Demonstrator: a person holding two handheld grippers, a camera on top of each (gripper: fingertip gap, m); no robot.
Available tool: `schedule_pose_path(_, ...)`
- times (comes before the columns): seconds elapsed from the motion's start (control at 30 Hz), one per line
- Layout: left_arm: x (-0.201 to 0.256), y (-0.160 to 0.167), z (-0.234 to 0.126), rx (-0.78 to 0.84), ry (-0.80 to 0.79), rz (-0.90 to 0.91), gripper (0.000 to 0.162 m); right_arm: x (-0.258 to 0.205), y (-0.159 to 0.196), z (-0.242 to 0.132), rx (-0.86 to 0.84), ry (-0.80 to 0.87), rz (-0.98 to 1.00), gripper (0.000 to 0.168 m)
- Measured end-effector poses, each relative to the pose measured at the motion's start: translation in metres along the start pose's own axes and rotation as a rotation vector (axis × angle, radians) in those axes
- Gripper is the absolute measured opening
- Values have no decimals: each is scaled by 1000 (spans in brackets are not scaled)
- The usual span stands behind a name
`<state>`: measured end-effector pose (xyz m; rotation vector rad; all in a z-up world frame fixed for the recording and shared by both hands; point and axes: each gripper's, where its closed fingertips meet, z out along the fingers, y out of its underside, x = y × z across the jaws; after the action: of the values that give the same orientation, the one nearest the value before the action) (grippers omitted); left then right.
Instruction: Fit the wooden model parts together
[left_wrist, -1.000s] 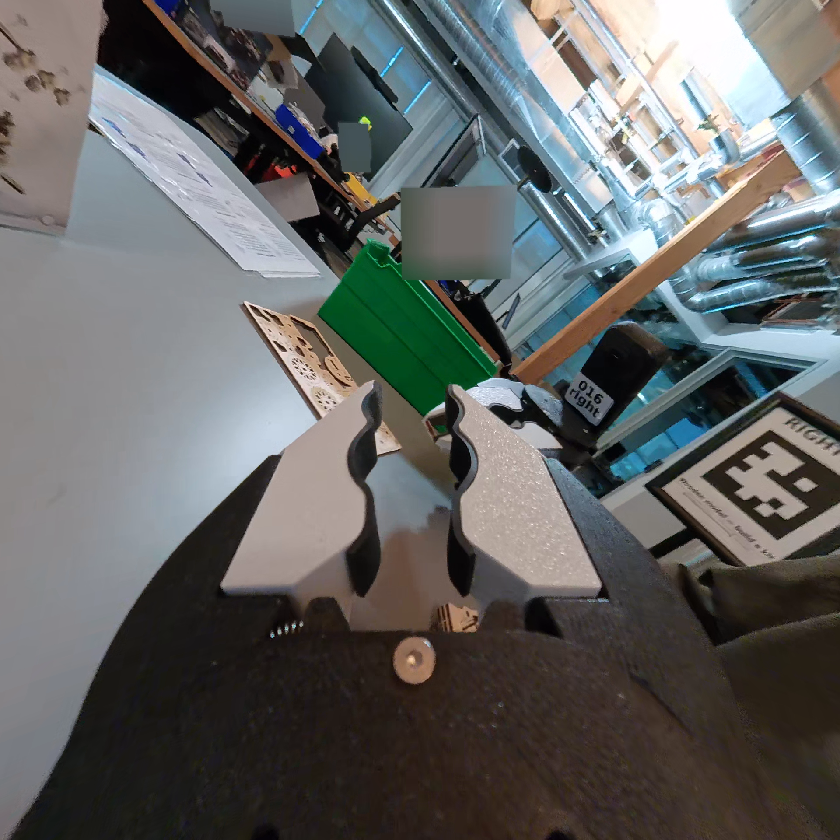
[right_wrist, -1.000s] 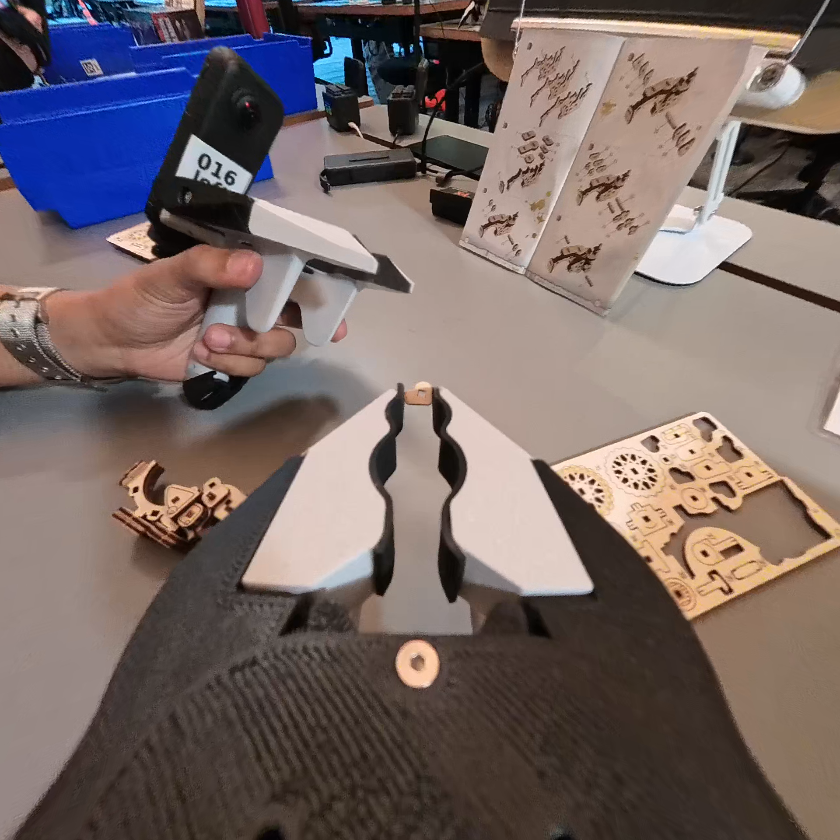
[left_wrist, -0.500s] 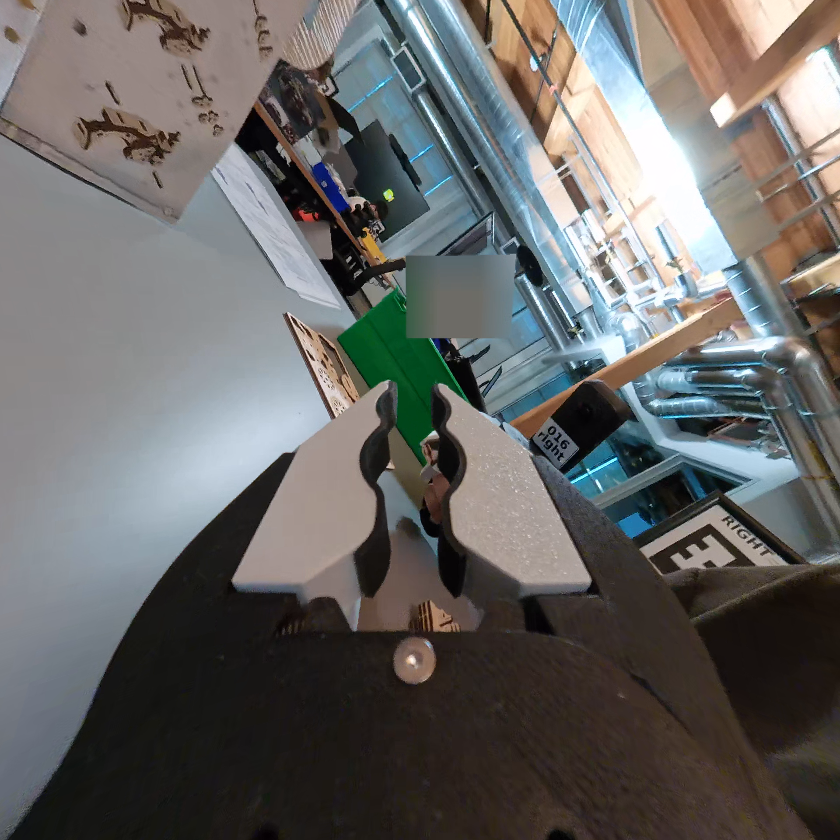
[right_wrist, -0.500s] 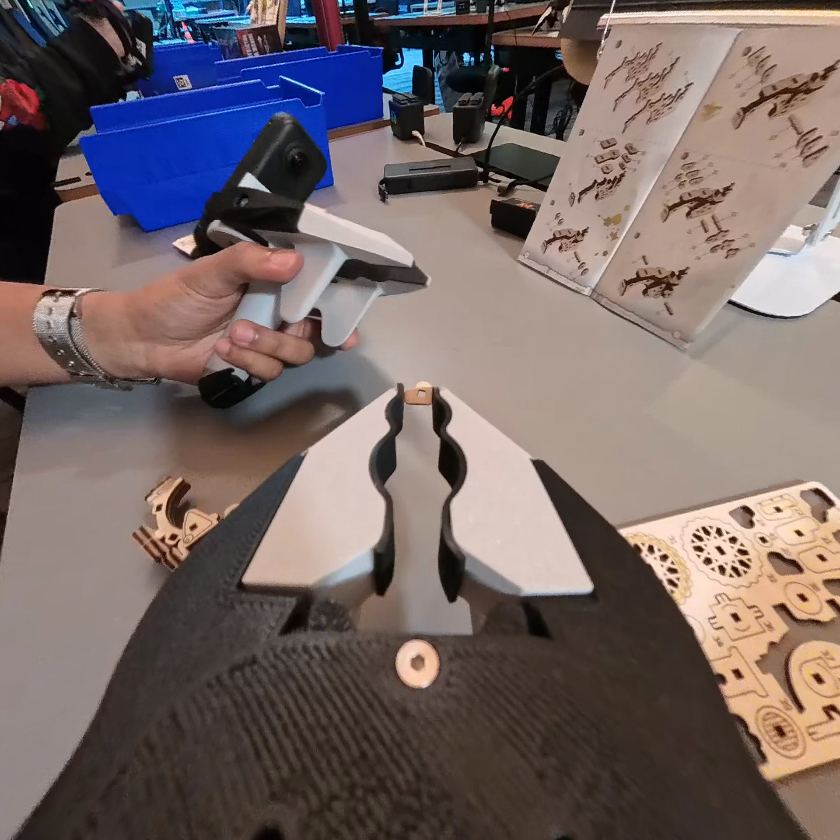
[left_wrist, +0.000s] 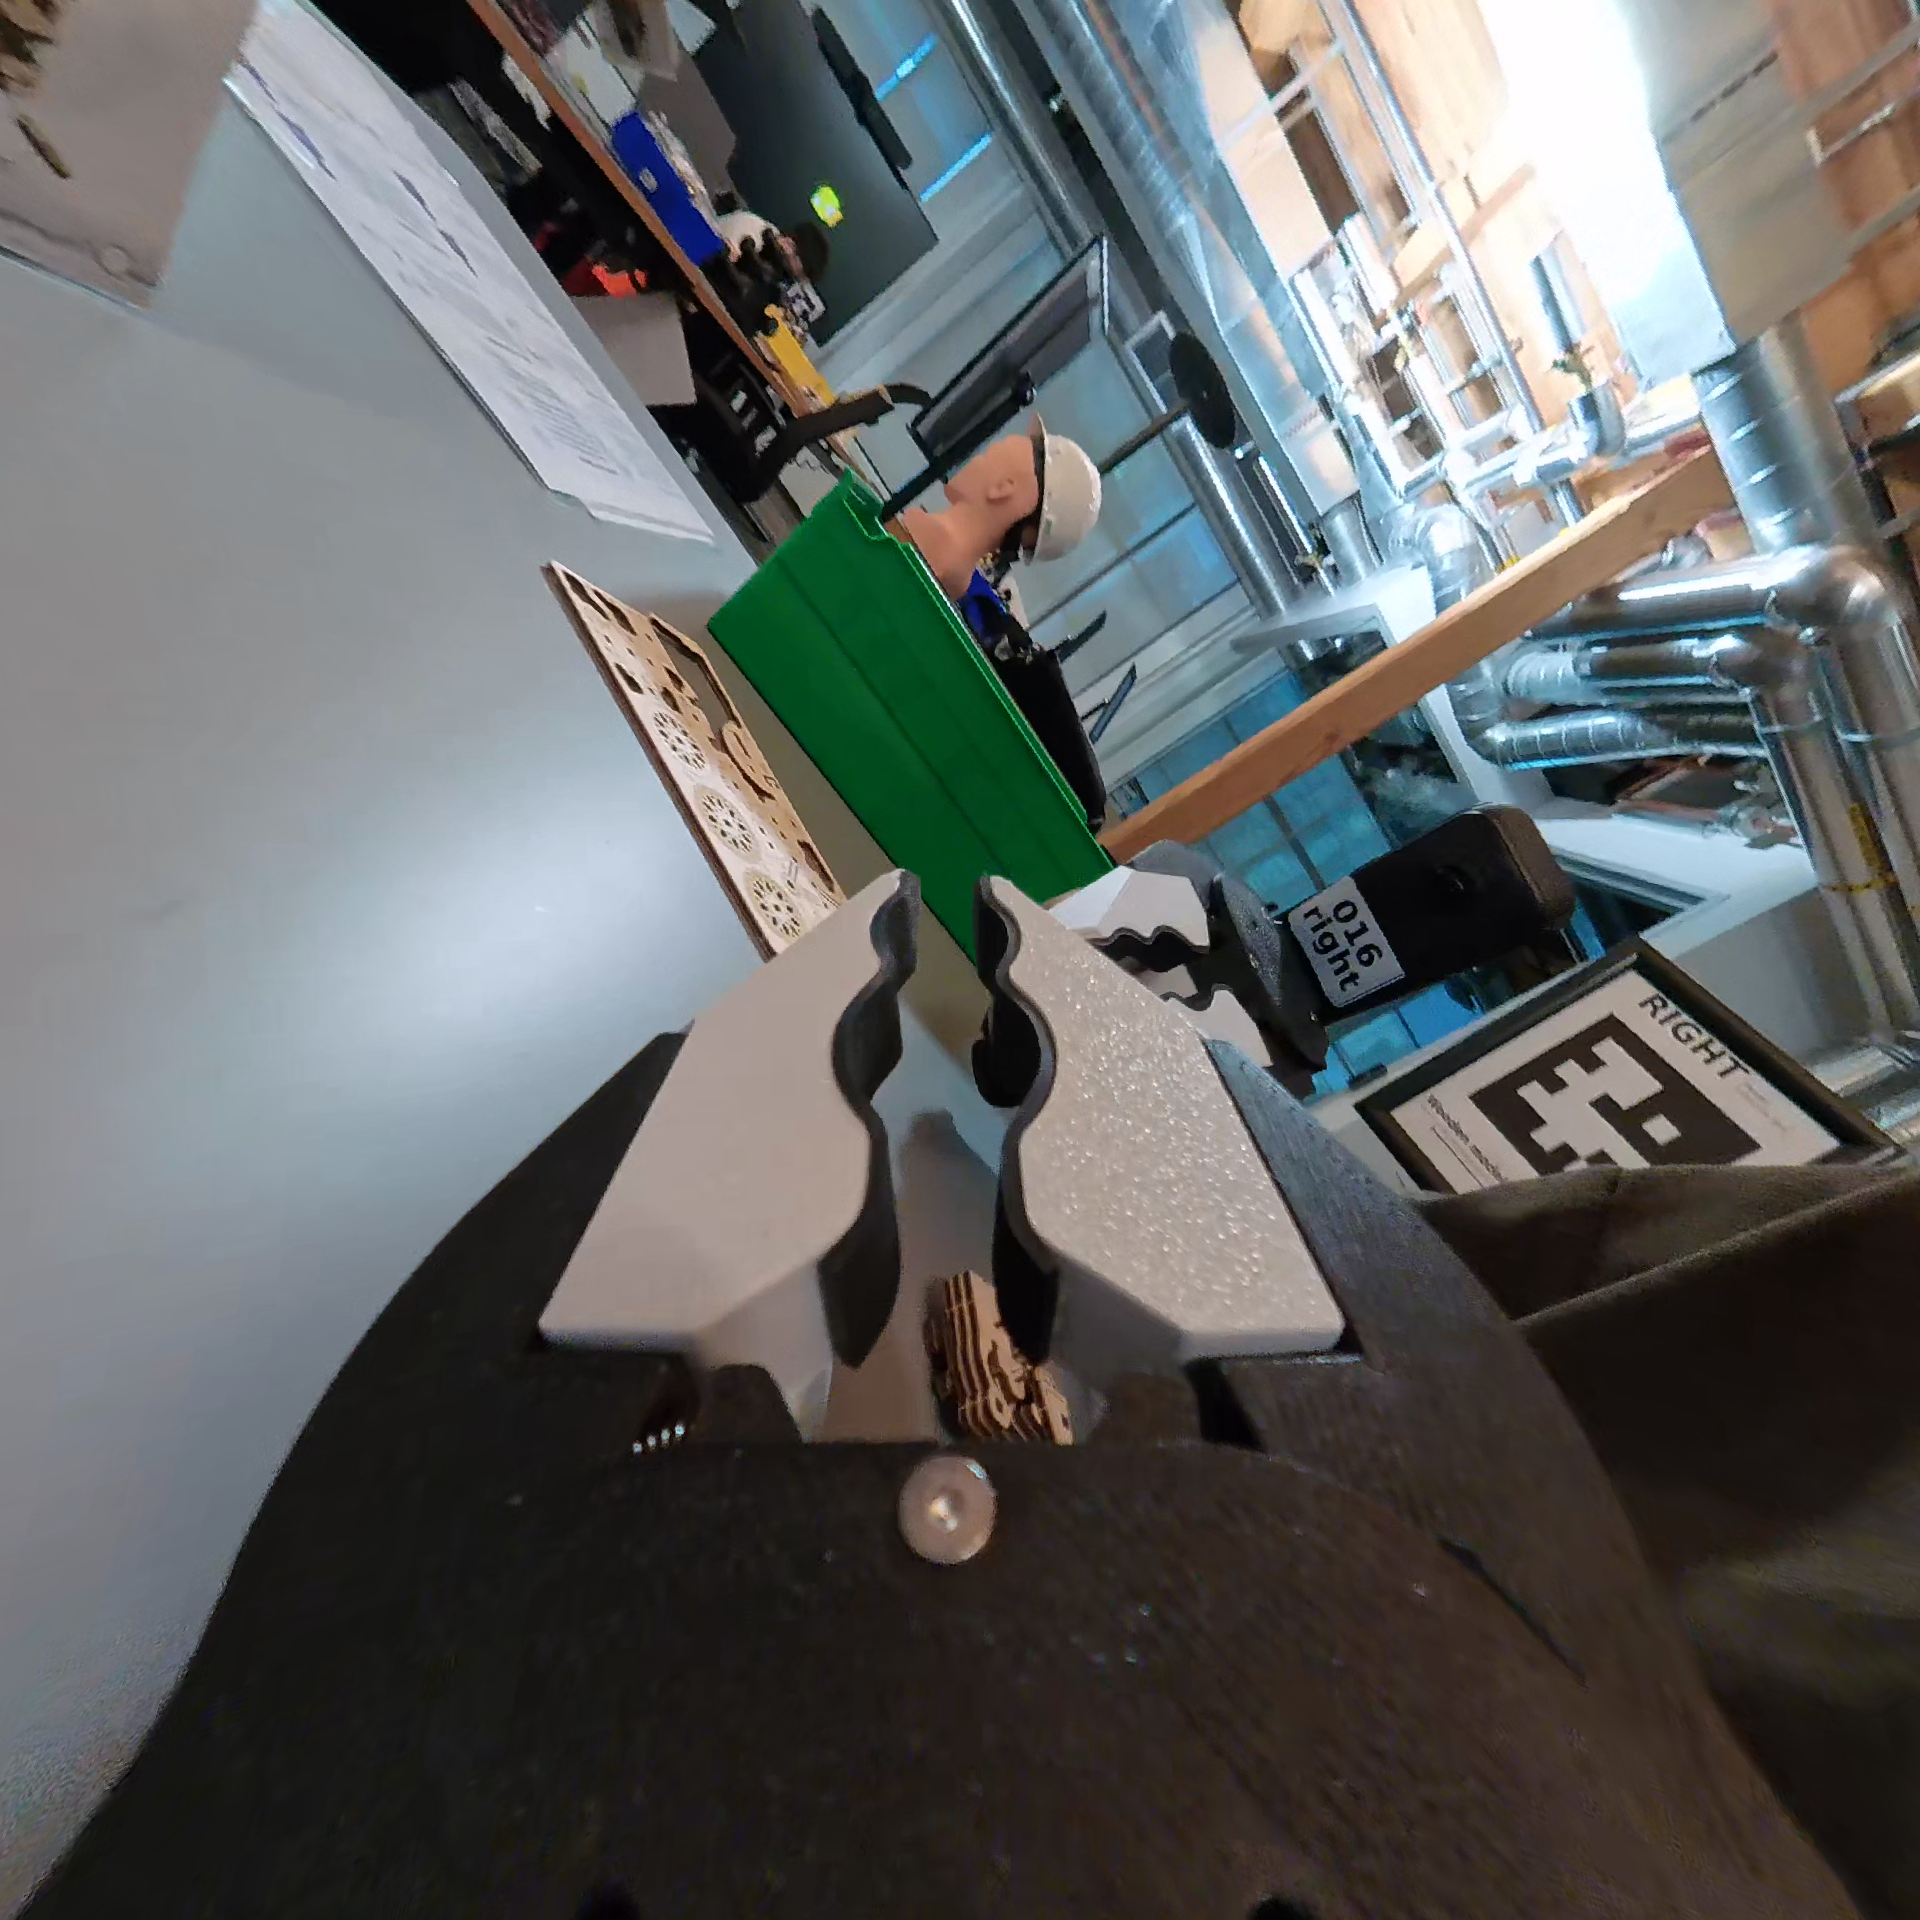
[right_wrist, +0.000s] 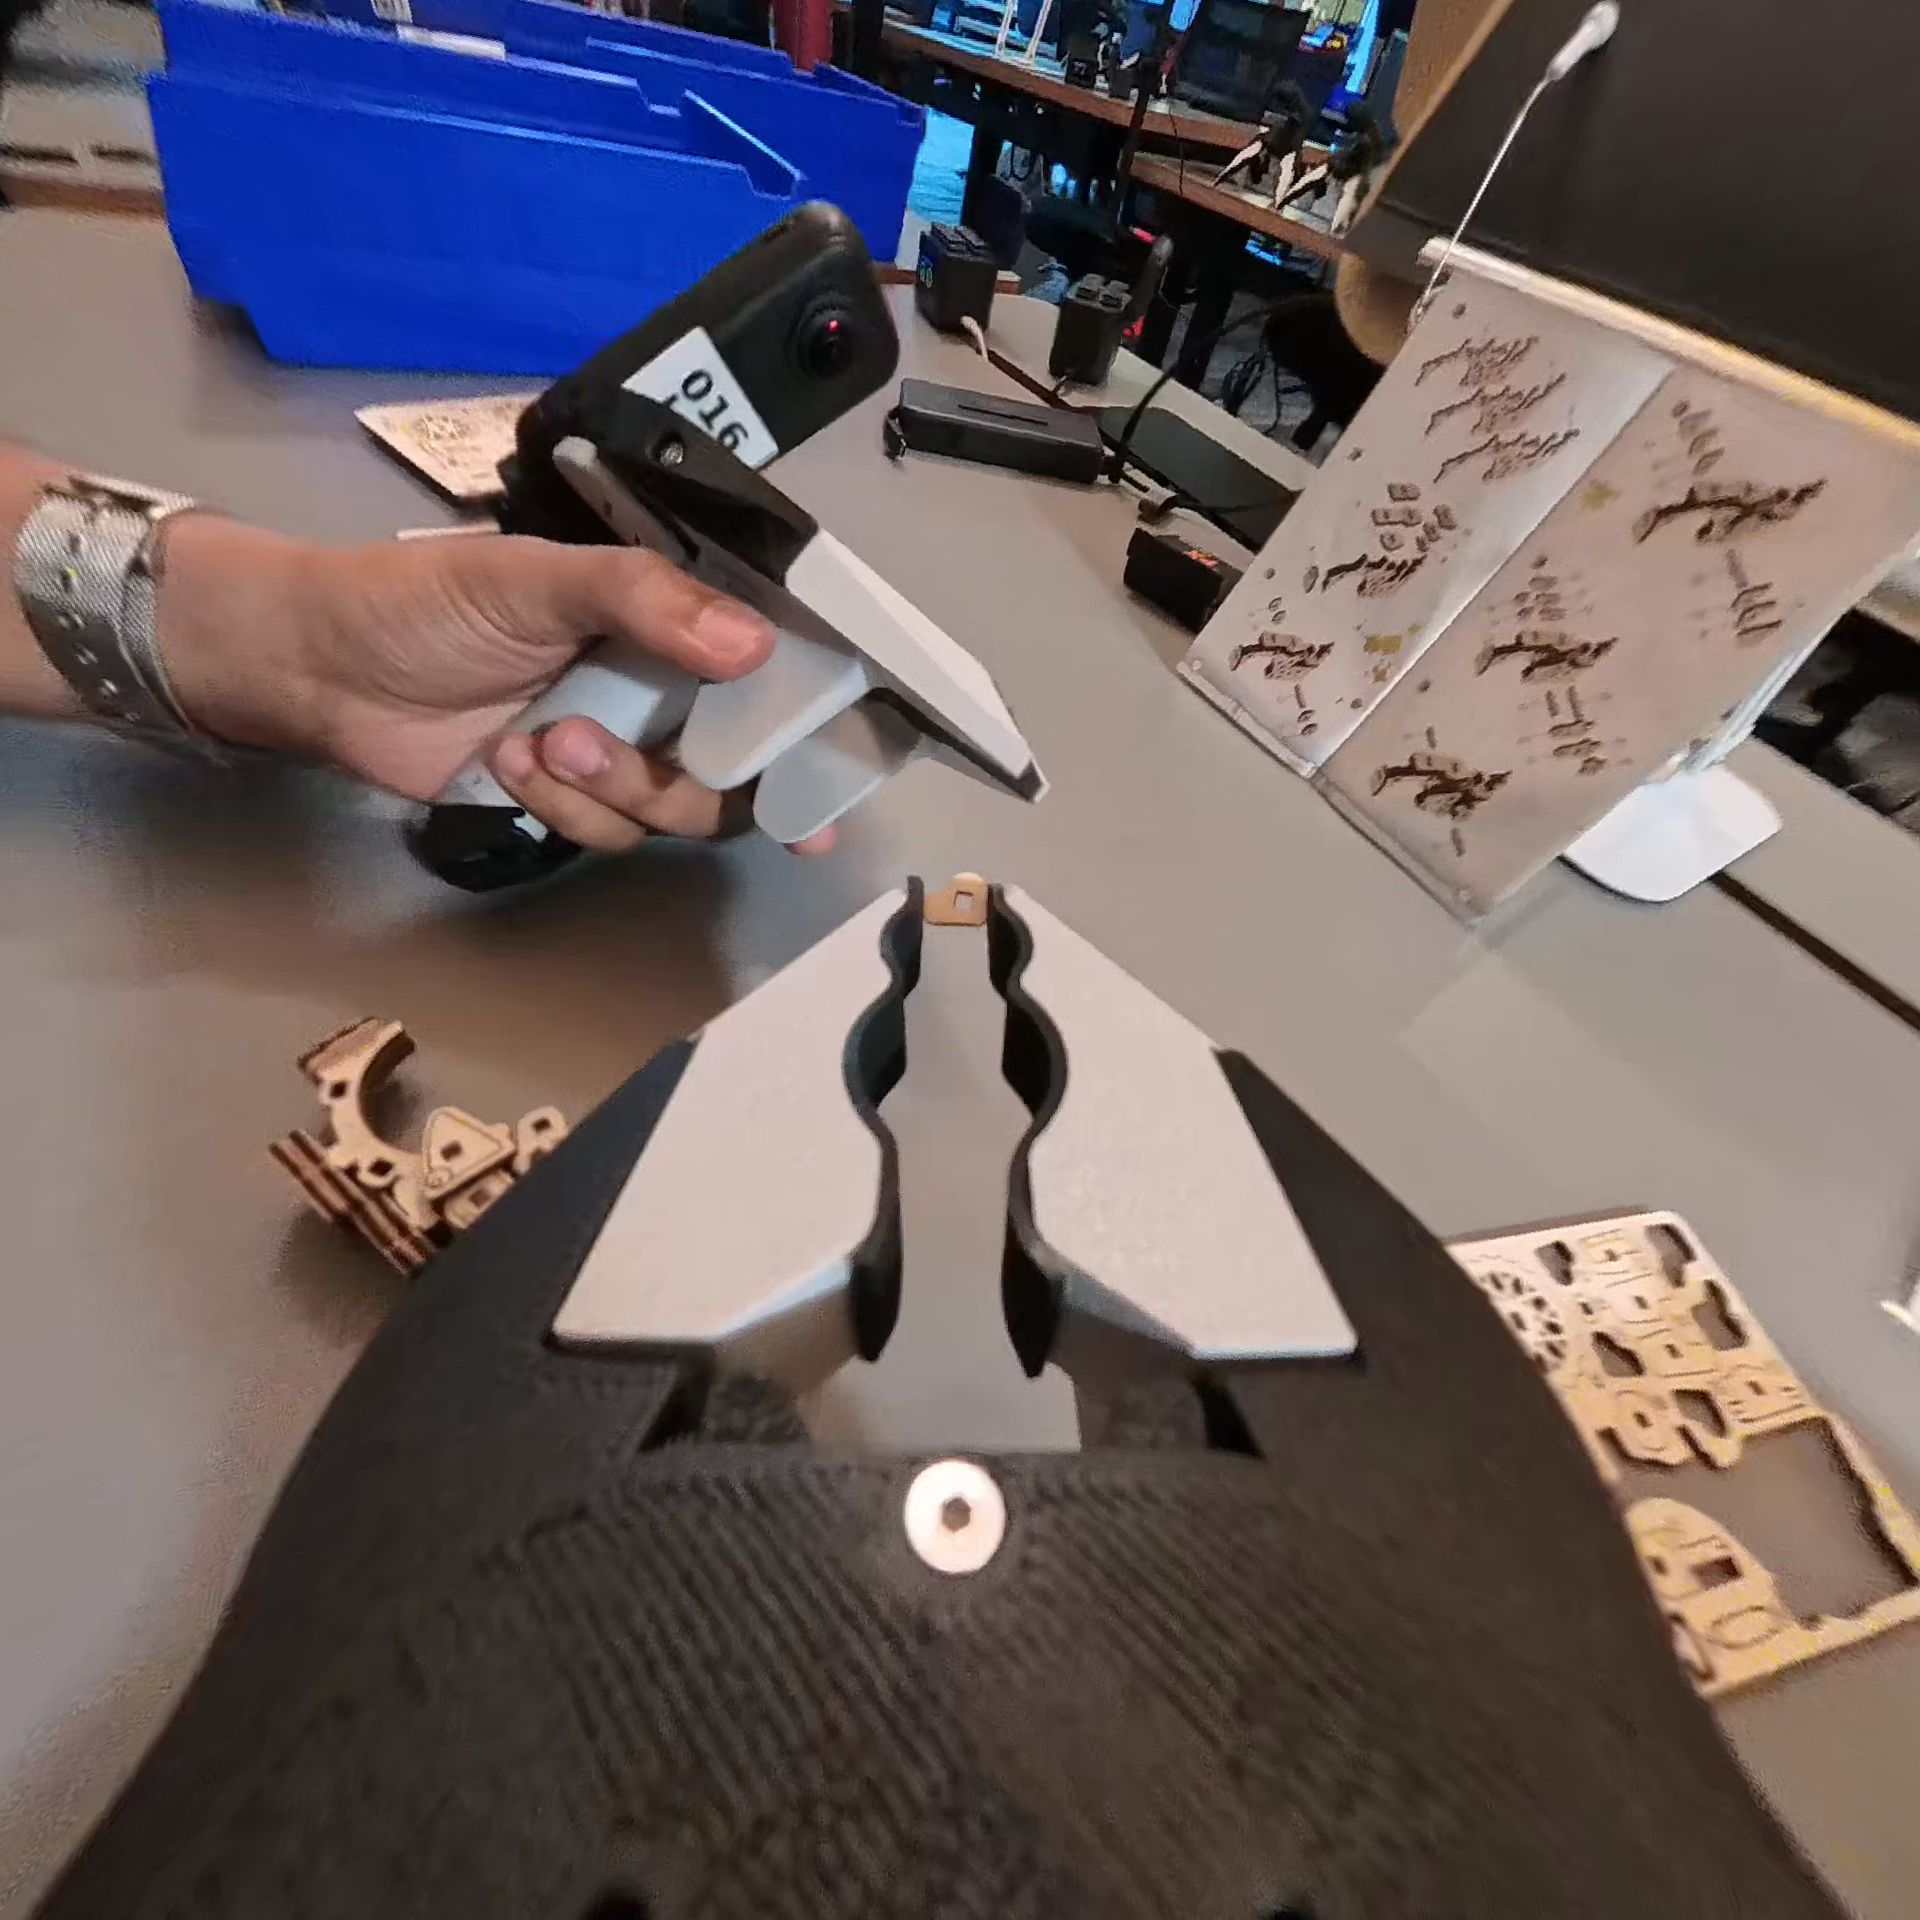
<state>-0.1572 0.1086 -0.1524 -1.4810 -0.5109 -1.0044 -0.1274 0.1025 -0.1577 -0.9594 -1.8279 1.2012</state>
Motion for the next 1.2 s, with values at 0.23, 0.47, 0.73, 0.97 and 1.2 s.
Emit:
schedule_pose_path(0.23, 8, 11, 11, -57, 65, -53, 11, 1, -2, -4, 30, 20, -32, 10)
schedule_pose_path(0.47, 14, 15, 12, -71, 124, -122, 14, 16, -3, -9, 61, 48, 54, 10)
schedule_pose_path(0.73, 16, 24, 15, -122, 133, -132, 14, 17, -3, -7, 85, 25, 124, 11)
schedule_pose_path(0.97, 17, 25, 15, -125, 137, -127, 14, 9, -1, -2, 66, 2, 103, 11)
schedule_pose_path(1.2, 17, 26, 15, -126, 133, -124, 14, 6, -1, 0, 63, -5, 87, 11)
